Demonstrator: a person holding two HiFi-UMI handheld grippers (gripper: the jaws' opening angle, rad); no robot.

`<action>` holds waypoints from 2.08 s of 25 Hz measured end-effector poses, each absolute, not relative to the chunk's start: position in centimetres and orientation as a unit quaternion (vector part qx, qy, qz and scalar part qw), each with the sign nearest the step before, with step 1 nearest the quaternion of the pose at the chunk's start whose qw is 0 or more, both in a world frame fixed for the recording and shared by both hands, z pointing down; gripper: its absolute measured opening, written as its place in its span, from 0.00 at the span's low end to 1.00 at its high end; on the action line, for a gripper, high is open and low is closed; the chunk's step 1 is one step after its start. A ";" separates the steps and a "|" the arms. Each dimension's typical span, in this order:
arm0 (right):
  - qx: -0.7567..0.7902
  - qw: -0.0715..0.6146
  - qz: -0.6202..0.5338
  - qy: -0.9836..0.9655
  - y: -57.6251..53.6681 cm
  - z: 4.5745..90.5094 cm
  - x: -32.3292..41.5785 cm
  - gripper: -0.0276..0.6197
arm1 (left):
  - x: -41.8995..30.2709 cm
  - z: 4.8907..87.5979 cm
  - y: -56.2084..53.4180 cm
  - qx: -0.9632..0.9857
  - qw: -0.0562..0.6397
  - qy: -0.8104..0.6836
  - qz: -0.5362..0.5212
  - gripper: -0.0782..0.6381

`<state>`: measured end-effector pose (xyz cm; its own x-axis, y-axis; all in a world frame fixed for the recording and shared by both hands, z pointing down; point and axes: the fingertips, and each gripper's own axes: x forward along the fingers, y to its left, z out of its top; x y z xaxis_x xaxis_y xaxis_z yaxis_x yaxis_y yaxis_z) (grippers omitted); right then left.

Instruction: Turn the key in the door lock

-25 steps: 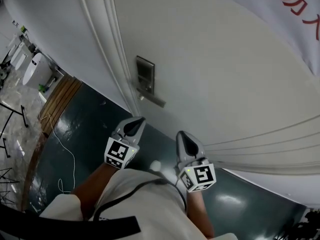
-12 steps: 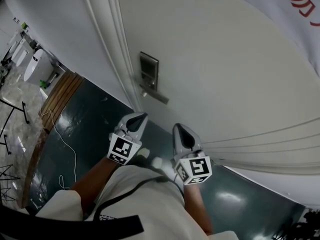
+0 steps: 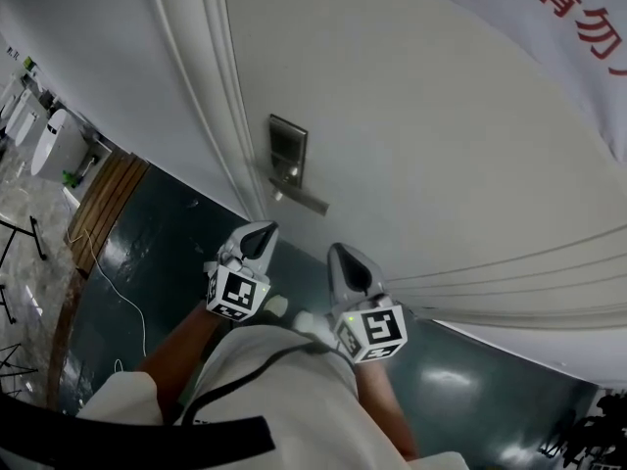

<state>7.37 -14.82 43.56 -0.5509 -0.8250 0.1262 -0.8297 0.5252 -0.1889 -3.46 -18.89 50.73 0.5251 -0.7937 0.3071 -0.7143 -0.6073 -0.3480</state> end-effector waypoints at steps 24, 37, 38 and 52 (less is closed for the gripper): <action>0.511 0.046 0.115 -0.850 -16.8 46.9 4.0 0.05 | -3.6 54.0 -24.9 -0.800 0.340 0.344 -0.356 0.29; 0.511 0.050 0.113 -0.851 -18.2 47.0 3.1 0.05 | -3.1 55.1 -26.7 -0.767 0.392 0.347 -0.371 0.34; 0.512 0.052 0.114 -0.850 -18.2 47.1 3.2 0.06 | -3.1 55.0 -26.7 -0.765 0.395 0.349 -0.370 0.32; 0.496 0.065 0.105 -0.859 -18.4 47.5 2.3 0.05 | -3.3 54.6 -27.2 -0.800 0.308 0.398 -0.327 0.18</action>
